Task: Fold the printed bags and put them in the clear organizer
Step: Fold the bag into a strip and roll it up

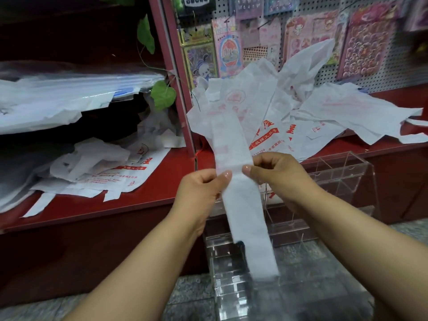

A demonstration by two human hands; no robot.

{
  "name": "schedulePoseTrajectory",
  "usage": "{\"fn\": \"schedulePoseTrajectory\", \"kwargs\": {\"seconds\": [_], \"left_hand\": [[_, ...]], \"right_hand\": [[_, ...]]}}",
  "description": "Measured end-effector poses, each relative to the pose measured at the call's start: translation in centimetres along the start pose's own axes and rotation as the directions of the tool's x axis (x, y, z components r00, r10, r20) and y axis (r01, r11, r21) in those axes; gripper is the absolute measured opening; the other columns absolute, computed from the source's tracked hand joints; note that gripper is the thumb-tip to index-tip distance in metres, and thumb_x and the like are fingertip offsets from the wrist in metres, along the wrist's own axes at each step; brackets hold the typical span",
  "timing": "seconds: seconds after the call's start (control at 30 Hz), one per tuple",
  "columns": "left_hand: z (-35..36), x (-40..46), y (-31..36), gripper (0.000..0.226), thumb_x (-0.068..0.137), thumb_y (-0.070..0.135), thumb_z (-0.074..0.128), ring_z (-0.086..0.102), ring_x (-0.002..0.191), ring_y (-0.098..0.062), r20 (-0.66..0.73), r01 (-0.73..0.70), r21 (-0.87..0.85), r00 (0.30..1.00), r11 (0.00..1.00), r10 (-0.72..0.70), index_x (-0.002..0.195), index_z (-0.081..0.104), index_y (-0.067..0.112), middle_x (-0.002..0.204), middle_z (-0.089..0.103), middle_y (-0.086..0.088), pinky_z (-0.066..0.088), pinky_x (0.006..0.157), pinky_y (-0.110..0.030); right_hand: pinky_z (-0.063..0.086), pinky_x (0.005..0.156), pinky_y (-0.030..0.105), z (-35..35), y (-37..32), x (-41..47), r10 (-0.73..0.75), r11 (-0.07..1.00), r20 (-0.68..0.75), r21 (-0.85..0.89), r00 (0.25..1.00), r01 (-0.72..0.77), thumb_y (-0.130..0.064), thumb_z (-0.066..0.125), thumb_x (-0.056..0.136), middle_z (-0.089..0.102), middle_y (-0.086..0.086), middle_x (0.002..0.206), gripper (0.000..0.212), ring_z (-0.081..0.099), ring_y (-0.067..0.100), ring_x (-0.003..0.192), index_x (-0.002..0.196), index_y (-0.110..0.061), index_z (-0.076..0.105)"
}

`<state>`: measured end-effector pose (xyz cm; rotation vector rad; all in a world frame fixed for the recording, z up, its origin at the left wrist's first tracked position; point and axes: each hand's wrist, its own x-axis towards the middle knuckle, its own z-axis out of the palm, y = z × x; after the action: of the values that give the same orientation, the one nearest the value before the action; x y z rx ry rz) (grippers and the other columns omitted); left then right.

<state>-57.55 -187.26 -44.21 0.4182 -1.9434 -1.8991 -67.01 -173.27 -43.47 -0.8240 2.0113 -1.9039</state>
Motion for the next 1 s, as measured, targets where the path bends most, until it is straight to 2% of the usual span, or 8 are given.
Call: {"fn": "schedulePoseTrajectory", "kwargs": {"seconds": [0.13, 0.23, 0.3, 0.4, 0.53, 0.7, 0.8, 1.0], "left_hand": [[-0.2, -0.3, 0.4, 0.012, 0.089, 0.019, 0.069, 0.070, 0.094, -0.028, -0.097, -0.137, 0.061, 0.985, 0.989, 0.142, 0.081, 0.077, 0.017, 0.098, 0.074, -0.011, 0.055, 0.089, -0.045], [-0.3, -0.4, 1.0, 0.012, 0.077, 0.042, 0.075, 0.054, 0.121, -0.014, -0.167, -0.255, 0.243, 0.939, 0.936, 0.300, 0.081, 0.078, 0.031, 0.122, 0.057, 0.020, 0.047, 0.101, -0.038], [-0.3, -0.6, 1.6, 0.006, 0.081, 0.035, 0.074, 0.054, 0.123, -0.008, -0.110, -0.316, 0.241, 0.930, 0.918, 0.350, 0.081, 0.079, 0.033, 0.120, 0.059, 0.026, 0.046, 0.102, -0.034], [0.1, -1.1, 1.9, 0.015, 0.092, 0.012, 0.064, 0.070, 0.101, -0.022, -0.052, -0.299, 0.129, 0.950, 0.946, 0.307, 0.091, 0.077, 0.021, 0.099, 0.076, -0.001, 0.054, 0.093, -0.049], [0.1, -0.7, 1.7, 0.021, 0.097, 0.008, 0.055, 0.070, 0.102, -0.030, -0.042, -0.182, -0.009, 0.983, 0.983, 0.181, 0.108, 0.073, 0.012, 0.103, 0.075, -0.008, 0.055, 0.092, -0.049], [0.4, -0.1, 1.4, 0.029, 0.095, -0.008, 0.048, 0.072, 0.092, -0.025, -0.021, -0.084, -0.168, 0.996, 0.982, 0.081, 0.108, 0.069, 0.008, 0.102, 0.075, -0.011, 0.058, 0.079, -0.034], [0.6, 0.1, 1.2, 0.035, 0.093, -0.014, 0.045, 0.072, 0.090, -0.022, -0.006, -0.065, -0.229, 0.998, 0.971, 0.066, 0.108, 0.067, 0.007, 0.099, 0.075, -0.009, 0.060, 0.076, -0.030], [0.9, 0.2, 1.2, 0.038, 0.094, -0.016, 0.041, 0.073, 0.086, -0.017, 0.008, -0.058, -0.274, 0.998, 0.960, 0.062, 0.108, 0.065, 0.008, 0.094, 0.076, -0.003, 0.058, 0.068, -0.025]], "right_hand": [[0.047, 0.060, 0.013, -0.2, -0.7, -0.2, -0.062, 0.997, -0.025, 0.048, 0.998, 0.063, -0.006, 0.068, 0.085, 0.067, 0.001, 0.068, 0.008, 0.060, 0.004, 0.059, 0.077, -0.006, 0.069], [0.046, 0.059, 0.014, -0.5, -1.1, -0.2, -0.091, 0.995, -0.038, 0.043, 0.995, 0.093, -0.007, 0.068, 0.085, 0.065, -0.004, 0.063, 0.011, 0.058, 0.004, 0.057, 0.075, -0.006, 0.068], [0.047, 0.063, 0.019, -0.7, -1.2, -0.1, -0.103, 0.993, -0.061, 0.050, 0.993, 0.106, -0.008, 0.068, 0.085, 0.064, -0.004, 0.064, 0.011, 0.057, 0.006, 0.060, 0.074, -0.008, 0.068], [0.047, 0.062, 0.018, -0.6, -1.2, -0.1, -0.106, 0.991, -0.060, 0.075, 0.993, 0.110, -0.007, 0.069, 0.084, 0.065, -0.009, 0.065, 0.009, 0.057, 0.003, 0.062, 0.075, -0.011, 0.069], [0.053, 0.075, 0.025, 0.1, 0.1, -0.2, -0.035, 0.999, 0.013, -0.009, 0.999, 0.035, -0.009, 0.076, 0.077, 0.072, 0.000, 0.085, 0.010, 0.064, 0.012, 0.076, 0.078, -0.017, 0.071], [0.055, 0.073, 0.024, 0.1, 1.3, 0.3, 0.064, 0.997, 0.023, 0.044, 0.998, -0.065, -0.007, 0.075, 0.078, 0.074, 0.008, 0.084, 0.008, 0.069, 0.014, 0.077, 0.080, -0.001, 0.070], [0.055, 0.069, 0.022, 0.3, 1.4, 0.5, 0.069, 0.994, 0.017, 0.082, 0.997, -0.070, -0.006, 0.074, 0.079, 0.073, 0.000, 0.076, 0.007, 0.069, 0.012, 0.072, 0.076, -0.005, 0.069], [0.055, 0.067, 0.024, 0.8, 1.7, 0.5, 0.049, 0.992, -0.043, 0.121, 0.998, -0.044, -0.003, 0.076, 0.076, 0.070, -0.001, 0.069, 0.010, 0.066, 0.012, 0.066, 0.071, -0.002, 0.067]]}}
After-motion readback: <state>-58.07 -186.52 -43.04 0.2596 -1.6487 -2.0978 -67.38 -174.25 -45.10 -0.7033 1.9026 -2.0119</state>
